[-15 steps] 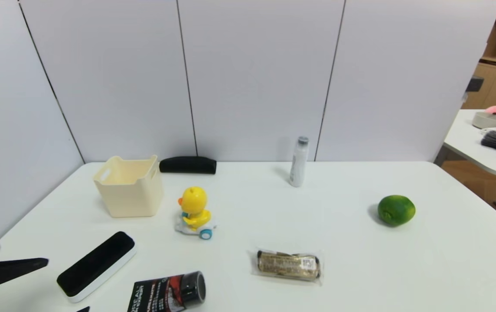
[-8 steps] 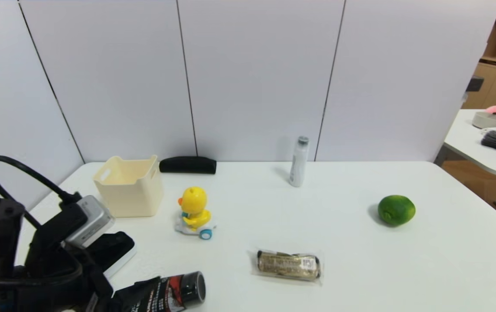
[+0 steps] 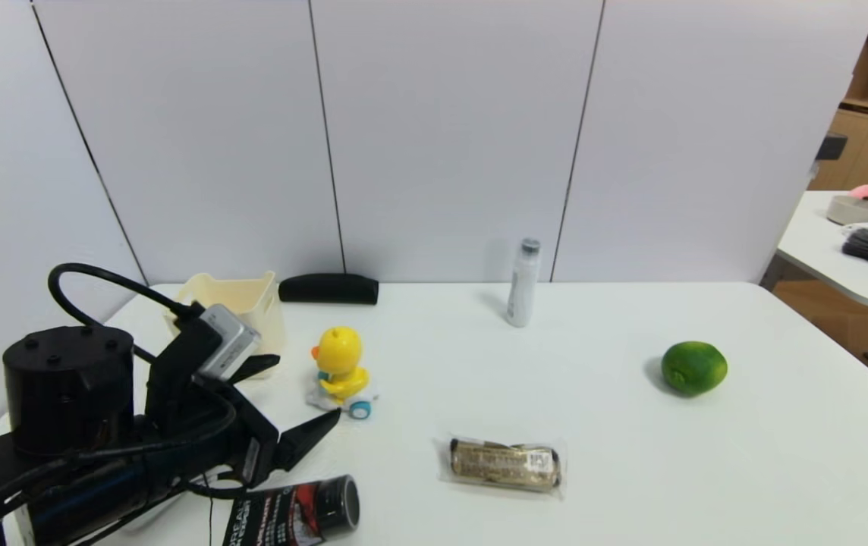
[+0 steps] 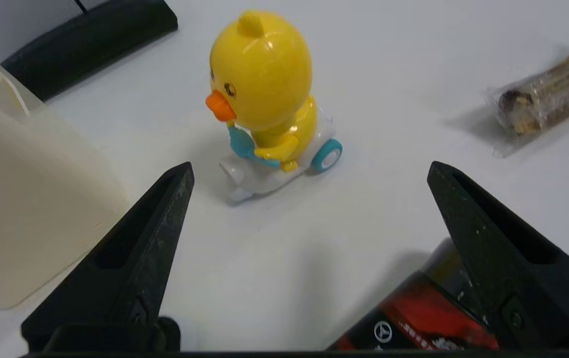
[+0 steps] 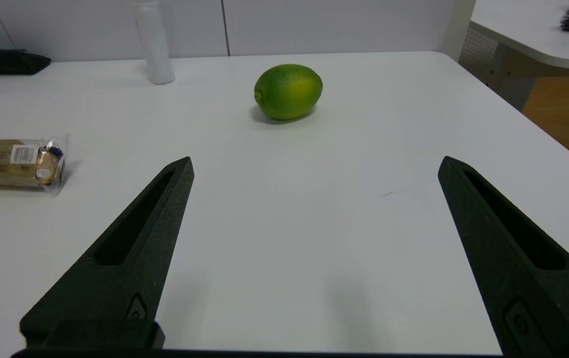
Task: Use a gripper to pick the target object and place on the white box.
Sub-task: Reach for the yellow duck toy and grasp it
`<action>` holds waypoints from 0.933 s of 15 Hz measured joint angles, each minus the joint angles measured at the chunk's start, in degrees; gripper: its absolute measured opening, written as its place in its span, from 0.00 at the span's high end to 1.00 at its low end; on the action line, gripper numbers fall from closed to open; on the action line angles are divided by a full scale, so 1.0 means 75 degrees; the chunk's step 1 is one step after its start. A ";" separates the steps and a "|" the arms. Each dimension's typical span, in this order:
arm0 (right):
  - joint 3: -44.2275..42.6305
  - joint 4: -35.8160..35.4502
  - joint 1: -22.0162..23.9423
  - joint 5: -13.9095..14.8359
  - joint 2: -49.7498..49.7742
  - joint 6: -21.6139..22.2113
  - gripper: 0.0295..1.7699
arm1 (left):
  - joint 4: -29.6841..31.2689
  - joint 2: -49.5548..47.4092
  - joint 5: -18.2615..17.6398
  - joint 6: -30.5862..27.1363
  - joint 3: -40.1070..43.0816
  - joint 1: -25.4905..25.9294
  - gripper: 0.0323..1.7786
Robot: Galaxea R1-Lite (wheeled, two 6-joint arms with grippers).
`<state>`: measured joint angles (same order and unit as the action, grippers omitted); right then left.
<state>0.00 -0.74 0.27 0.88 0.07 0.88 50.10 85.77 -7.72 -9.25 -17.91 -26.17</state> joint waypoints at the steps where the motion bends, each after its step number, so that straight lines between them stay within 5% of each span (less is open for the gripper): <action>1: 0.0000 0.0000 0.0000 0.0003 0.0000 0.0000 0.04 | 0.0393 0.0202 0.0046 0.0176 0.0011 -0.0002 0.05; 14: 0.0000 -0.0003 0.0000 -0.0003 0.0000 -0.0005 0.04 | 0.2776 0.2311 0.0198 0.1102 0.0195 0.0013 0.05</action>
<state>0.00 -0.77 0.27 0.85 0.07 0.84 70.92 103.11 -6.23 -0.99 -16.45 -26.08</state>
